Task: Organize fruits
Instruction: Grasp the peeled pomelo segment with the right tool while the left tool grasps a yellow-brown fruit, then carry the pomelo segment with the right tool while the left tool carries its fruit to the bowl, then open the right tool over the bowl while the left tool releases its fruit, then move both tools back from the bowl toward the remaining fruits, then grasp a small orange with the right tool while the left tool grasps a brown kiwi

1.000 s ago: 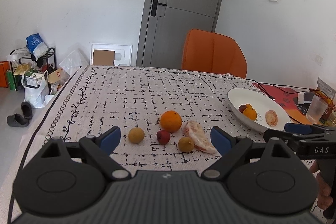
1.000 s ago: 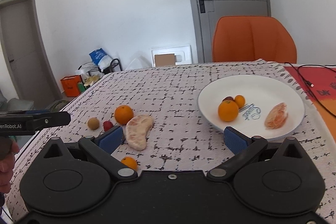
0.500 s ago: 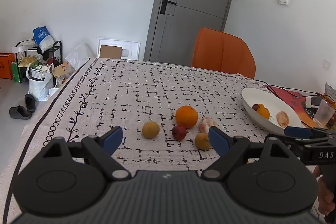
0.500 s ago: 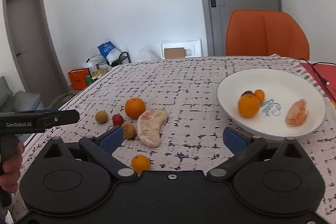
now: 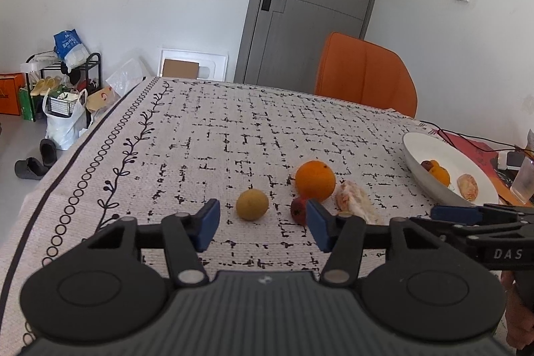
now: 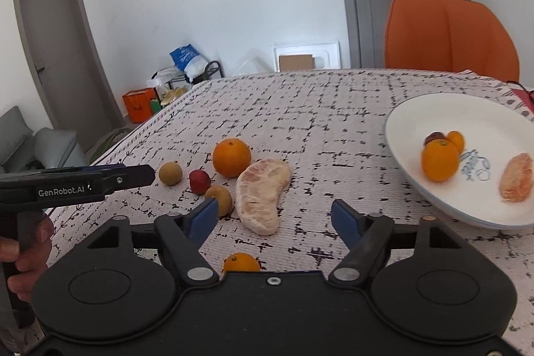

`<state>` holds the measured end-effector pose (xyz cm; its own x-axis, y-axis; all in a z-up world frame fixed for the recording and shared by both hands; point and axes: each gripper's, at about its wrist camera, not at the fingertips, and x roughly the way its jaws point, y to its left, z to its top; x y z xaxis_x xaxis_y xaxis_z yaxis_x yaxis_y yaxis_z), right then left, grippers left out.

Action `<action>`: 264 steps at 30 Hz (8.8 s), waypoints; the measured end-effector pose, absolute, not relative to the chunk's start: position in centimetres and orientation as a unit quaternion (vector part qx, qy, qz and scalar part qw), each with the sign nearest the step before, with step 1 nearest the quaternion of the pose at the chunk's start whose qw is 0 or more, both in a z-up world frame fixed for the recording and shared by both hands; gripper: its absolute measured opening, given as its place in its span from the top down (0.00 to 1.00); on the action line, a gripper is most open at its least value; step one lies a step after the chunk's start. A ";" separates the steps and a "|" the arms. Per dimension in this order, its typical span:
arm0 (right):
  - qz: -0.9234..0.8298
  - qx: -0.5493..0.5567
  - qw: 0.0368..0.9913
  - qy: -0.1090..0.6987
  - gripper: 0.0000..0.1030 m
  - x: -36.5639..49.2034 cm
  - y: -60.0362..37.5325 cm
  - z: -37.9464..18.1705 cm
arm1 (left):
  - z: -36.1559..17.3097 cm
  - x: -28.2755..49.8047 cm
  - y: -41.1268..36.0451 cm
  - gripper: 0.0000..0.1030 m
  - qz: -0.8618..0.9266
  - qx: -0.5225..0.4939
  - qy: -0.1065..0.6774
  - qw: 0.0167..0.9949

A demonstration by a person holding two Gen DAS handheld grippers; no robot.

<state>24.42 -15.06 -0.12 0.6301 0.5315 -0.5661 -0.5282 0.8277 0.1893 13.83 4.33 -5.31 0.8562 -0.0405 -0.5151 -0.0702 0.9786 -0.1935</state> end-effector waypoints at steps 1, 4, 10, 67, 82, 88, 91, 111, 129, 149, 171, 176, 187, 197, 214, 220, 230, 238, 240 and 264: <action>0.296 0.002 0.901 0.318 0.35 24.7 -14.8 -0.3 | -5.5 14.0 4.4 0.48 0.007 -0.103 0.270 0.957; 0.302 0.002 0.894 0.332 0.48 25.4 -14.0 -0.8 | -5.9 14.5 4.6 0.52 0.007 -0.105 0.276 0.956; 0.308 0.002 0.885 0.350 0.56 26.5 -13.1 -1.7 | -6.4 15.6 5.1 0.54 0.008 -0.107 0.284 0.953; 0.257 0.025 0.922 0.288 0.66 26.4 -17.8 1.3 | -3.3 16.6 0.5 0.76 -0.045 -0.079 0.258 0.962; 0.229 0.061 0.941 0.242 0.66 27.1 -23.2 2.7 | -2.3 19.3 -4.3 0.76 -0.089 -0.054 0.250 0.963; 0.207 0.071 0.945 0.242 0.66 27.7 -25.2 2.2 | -2.1 20.1 -6.5 0.76 -0.108 -0.043 0.248 0.962; 0.197 0.078 0.947 0.240 0.66 27.9 -26.2 2.0 | -2.1 20.7 -7.5 0.76 -0.115 -0.039 0.251 0.960; 0.158 0.110 0.949 0.251 0.65 29.8 -31.3 0.3 | -2.5 24.2 -13.0 0.76 -0.148 -0.005 0.267 0.952; 0.139 0.133 0.949 0.249 0.55 28.5 -33.9 0.4 | -2.9 24.9 -15.9 0.73 -0.174 0.008 0.289 0.941; 0.153 0.116 0.950 0.246 0.30 25.5 -32.0 1.5 | -0.3 20.8 -10.9 0.40 -0.125 -0.002 0.268 0.955; 0.195 0.085 0.943 0.255 0.00 23.2 -26.9 2.7 | 0.2 15.5 -4.4 0.07 -0.041 -0.008 0.238 0.970; 0.206 0.080 0.939 0.262 0.00 22.7 -26.0 2.6 | -0.3 14.7 -3.2 0.07 -0.034 -0.018 0.243 0.969; 0.234 0.068 0.927 0.286 0.00 21.7 -23.6 2.0 | -0.7 12.8 0.0 0.07 -0.015 -0.063 0.246 0.967; 0.257 0.040 0.921 0.290 0.06 21.0 -21.4 1.9 | -1.6 11.6 1.6 0.10 -0.011 -0.070 0.248 0.966; 0.294 0.020 0.901 0.318 0.28 21.1 -18.5 0.5 | -3.9 11.5 2.8 0.38 -0.021 -0.088 0.270 0.959; 0.304 0.011 0.894 0.328 0.30 21.4 -17.3 -0.1 | -4.5 11.6 3.4 0.41 -0.021 -0.090 0.276 0.957; 0.323 -0.013 0.879 0.350 0.77 21.8 -15.2 -1.7 | -5.6 12.1 4.0 0.48 -0.026 -0.097 0.292 0.951; 0.314 -0.006 0.884 0.347 0.78 22.4 -16.2 -1.5 | -5.7 13.2 2.9 0.51 -0.041 -0.092 0.296 0.950; 0.311 -0.003 0.886 0.345 0.78 22.5 -16.7 -1.4 | -5.7 13.5 2.6 0.53 -0.046 -0.090 0.297 0.950; 0.272 0.030 0.911 0.309 0.78 24.1 -22.1 0.7 | -6.9 19.1 -2.0 0.76 -0.079 -0.051 0.339 0.936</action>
<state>24.07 -22.14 0.65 0.6613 0.5132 -0.5471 -0.4761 0.8508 0.2226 19.05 -1.96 -6.94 0.7572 -0.1817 -0.6273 0.1126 0.9825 -0.1487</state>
